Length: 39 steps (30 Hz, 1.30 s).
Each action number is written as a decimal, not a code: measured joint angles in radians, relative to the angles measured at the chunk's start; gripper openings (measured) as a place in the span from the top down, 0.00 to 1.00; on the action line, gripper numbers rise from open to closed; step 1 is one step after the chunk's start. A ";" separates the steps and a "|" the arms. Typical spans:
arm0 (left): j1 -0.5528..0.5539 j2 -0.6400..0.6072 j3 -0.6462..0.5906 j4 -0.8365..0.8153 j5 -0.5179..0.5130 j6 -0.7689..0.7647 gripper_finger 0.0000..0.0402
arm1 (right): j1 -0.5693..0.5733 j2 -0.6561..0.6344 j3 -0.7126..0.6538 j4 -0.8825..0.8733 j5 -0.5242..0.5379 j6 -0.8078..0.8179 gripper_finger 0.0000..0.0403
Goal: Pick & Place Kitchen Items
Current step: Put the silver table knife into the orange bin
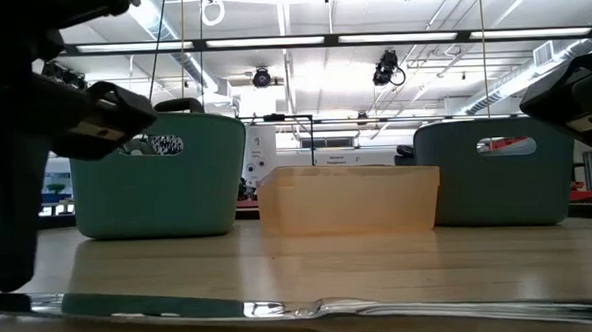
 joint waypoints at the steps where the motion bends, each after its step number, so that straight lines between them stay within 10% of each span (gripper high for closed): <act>1: 0.000 0.000 0.000 0.001 0.000 0.000 0.99 | 0.000 0.000 0.000 0.000 0.000 0.000 0.65; 39: 0.009 0.025 0.002 0.035 0.008 0.005 0.99 | -0.002 0.000 -0.001 0.000 0.004 -0.011 0.65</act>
